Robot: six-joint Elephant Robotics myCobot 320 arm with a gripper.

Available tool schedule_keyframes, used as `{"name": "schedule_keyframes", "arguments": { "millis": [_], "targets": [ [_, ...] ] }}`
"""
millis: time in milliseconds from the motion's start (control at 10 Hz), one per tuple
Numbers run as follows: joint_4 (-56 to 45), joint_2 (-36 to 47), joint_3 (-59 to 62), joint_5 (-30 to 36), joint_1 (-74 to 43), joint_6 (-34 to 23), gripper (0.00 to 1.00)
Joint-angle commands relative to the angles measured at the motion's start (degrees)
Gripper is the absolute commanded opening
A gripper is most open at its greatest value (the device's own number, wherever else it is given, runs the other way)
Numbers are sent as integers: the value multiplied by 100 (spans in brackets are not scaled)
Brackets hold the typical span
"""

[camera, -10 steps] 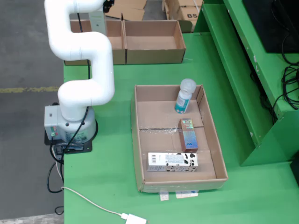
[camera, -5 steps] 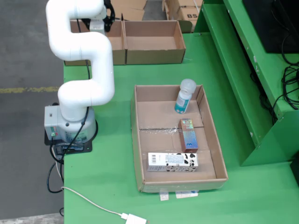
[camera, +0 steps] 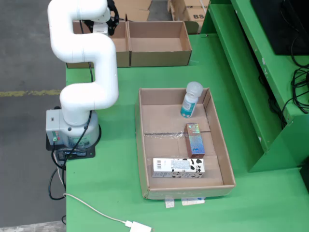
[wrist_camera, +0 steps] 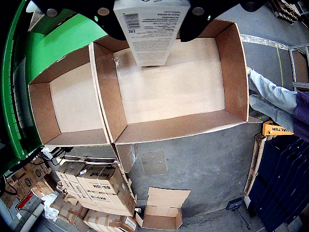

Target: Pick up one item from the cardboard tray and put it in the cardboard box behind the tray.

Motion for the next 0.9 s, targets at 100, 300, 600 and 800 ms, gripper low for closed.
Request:
{"name": "schedule_keyframes", "arguments": {
  "millis": [100, 300, 600, 800],
  "targets": [
    [71, 185, 151, -1, -40, -26, 0],
    [71, 185, 151, -1, -40, -26, 0],
    [71, 185, 151, -1, -40, -26, 30],
    [71, 185, 151, -1, -40, -26, 50]
  ]
}}
